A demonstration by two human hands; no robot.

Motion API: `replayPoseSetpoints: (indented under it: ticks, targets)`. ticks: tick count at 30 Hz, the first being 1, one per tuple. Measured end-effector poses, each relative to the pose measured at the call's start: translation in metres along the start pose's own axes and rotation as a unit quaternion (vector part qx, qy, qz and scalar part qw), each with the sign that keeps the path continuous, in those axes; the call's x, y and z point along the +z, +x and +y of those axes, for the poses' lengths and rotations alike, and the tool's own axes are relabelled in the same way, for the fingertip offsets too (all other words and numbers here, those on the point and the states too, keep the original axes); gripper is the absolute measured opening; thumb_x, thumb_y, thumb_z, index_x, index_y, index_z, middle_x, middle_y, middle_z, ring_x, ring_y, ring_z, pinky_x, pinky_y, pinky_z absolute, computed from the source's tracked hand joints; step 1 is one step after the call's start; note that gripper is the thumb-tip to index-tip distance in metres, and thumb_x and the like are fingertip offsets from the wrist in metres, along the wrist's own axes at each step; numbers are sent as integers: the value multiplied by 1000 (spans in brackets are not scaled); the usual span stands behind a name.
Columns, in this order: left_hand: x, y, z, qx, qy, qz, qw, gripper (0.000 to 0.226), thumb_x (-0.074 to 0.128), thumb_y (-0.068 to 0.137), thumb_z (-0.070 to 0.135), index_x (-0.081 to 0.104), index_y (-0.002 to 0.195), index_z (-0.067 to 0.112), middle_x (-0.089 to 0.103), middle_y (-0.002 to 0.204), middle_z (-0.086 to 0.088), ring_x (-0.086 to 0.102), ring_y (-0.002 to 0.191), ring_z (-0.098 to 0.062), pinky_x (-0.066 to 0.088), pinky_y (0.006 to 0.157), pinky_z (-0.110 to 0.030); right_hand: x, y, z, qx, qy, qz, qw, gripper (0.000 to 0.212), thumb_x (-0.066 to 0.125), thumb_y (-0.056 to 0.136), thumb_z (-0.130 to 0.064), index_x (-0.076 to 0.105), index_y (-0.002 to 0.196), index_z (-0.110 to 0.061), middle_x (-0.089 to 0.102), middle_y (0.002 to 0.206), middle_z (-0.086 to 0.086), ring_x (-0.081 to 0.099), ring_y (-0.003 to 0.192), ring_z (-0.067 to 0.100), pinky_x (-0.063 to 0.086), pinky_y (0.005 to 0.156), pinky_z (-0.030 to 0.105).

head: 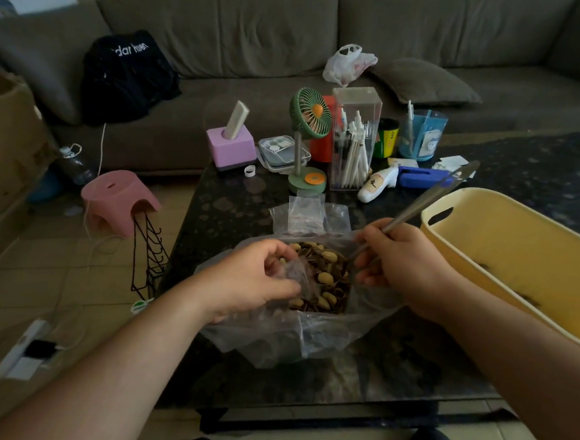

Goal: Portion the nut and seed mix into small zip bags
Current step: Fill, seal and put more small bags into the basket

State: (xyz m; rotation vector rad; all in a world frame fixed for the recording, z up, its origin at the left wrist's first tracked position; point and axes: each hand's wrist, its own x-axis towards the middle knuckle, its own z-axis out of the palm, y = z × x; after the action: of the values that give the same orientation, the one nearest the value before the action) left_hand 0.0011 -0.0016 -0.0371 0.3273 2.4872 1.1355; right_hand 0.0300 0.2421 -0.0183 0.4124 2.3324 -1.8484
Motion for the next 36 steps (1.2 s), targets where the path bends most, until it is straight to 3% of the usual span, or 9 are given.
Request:
replayPoseSetpoints:
  ticks: [3, 6, 10, 16, 22, 28, 33, 36]
  targets:
    - [8, 2, -2, -7, 45, -16, 999, 79, 90, 78, 44, 46, 144, 42, 63, 121, 9, 67, 103, -8, 61, 89, -32, 3, -2, 1, 1, -15, 9, 1000, 22, 49, 110, -28, 67, 108, -14, 71, 85, 13, 72, 66, 22, 62, 63, 32]
    - [27, 5, -3, -20, 148, -3, 989, 102, 90, 74, 54, 31, 155, 34, 49, 150, 5, 54, 132, -13, 51, 110, -39, 8, -1, 5, 5, -33, 9, 999, 22, 50, 109, -30, 67, 105, -17, 72, 84, 13, 73, 67, 23, 65, 70, 38]
    - [51, 7, -4, 11, 287, 65, 956, 93, 86, 78, 52, 36, 151, 23, 45, 153, -4, 44, 141, -25, 44, 117, -46, 4, 0, 3, 9, -44, 25, 999, 22, 50, 109, -30, 67, 106, -17, 74, 90, 15, 74, 72, 25, 65, 73, 40]
    - [53, 14, -1, 21, 322, 104, 941, 70, 77, 85, 57, 55, 143, 25, 51, 144, -1, 47, 136, -24, 44, 112, -42, 0, -3, 0, 2, -56, 31, 998, 21, 49, 110, -28, 66, 107, -15, 74, 91, 16, 74, 69, 23, 65, 72, 39]
    - [47, 14, 2, -8, 255, 69, 964, 81, 82, 72, 68, 60, 140, 28, 54, 140, 3, 51, 130, -20, 49, 106, -37, 1, -4, -1, 5, -54, 26, 998, 21, 49, 110, -27, 65, 108, -14, 74, 90, 16, 74, 68, 23, 65, 71, 39]
    - [38, 15, 4, -46, 159, 42, 985, 76, 91, 69, 57, 52, 130, 34, 56, 129, 11, 55, 116, -12, 53, 98, -35, -2, -5, -4, -3, -37, 26, 999, 23, 49, 110, -25, 67, 104, -12, 73, 88, 17, 73, 67, 25, 65, 71, 40]
    - [35, 10, 3, -19, 84, 41, 995, 71, 89, 77, 52, 44, 128, 36, 59, 119, 15, 60, 108, -7, 57, 92, -34, -6, -3, -4, -6, -15, 32, 999, 27, 49, 110, -29, 67, 102, -10, 70, 84, 15, 72, 65, 24, 63, 65, 35]
    - [34, 9, 2, -5, 87, 41, 995, 73, 85, 80, 57, 40, 134, 36, 60, 126, 13, 62, 110, -7, 59, 95, -38, -6, -3, -3, -4, -13, 32, 999, 26, 49, 110, -28, 67, 103, -11, 71, 84, 15, 72, 65, 24, 61, 63, 32]
